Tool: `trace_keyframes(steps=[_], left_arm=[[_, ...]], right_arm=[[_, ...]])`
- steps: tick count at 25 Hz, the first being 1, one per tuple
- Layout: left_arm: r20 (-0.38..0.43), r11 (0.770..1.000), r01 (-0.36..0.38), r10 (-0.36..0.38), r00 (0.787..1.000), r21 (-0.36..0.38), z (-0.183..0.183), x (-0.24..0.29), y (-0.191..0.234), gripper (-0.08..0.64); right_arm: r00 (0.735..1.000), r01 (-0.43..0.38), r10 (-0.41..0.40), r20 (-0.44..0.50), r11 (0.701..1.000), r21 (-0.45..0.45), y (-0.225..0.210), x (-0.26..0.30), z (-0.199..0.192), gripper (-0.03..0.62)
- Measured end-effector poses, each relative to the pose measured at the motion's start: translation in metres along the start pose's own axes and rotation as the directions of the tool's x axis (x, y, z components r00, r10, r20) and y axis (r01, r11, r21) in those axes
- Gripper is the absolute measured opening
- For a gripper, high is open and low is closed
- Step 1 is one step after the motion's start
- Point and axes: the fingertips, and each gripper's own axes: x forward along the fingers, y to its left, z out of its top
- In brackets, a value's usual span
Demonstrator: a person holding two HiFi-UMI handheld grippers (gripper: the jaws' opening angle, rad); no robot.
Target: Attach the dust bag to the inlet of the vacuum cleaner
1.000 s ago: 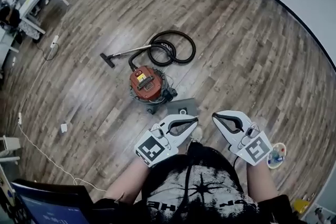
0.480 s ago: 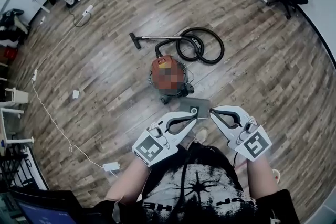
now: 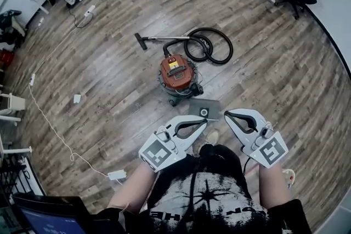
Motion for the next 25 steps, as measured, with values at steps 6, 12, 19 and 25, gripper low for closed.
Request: trace_keyframes(steps=[6,12,19,25], left_arm=[[-0.015,0.998,0.057,-0.056,0.998,0.012,-0.014,-0.017,-0.012,0.002],[-0.021,0.999,0.048,-0.048,0.999,-0.019,-0.018,-0.02,-0.015,0.002],[-0.03,0.999,-0.019,0.019,0.999,-0.029,-0.014,0.0,-0.012,0.002],[-0.031,0.996,-0.056,0.054,0.998,-0.065,-0.023,0.034,0.003,0.002]], right_arm=[[0.996,0.075,-0.075,-0.043,0.997,-0.013,0.016,-0.008,-0.01,0.005],[0.995,0.089,-0.089,-0.042,0.996,-0.004,0.013,-0.01,-0.013,0.005],[0.997,0.011,-0.01,-0.074,1.0,0.016,-0.003,-0.018,-0.036,0.005],[0.993,-0.035,0.045,-0.113,0.995,0.093,-0.028,-0.031,-0.077,0.005]])
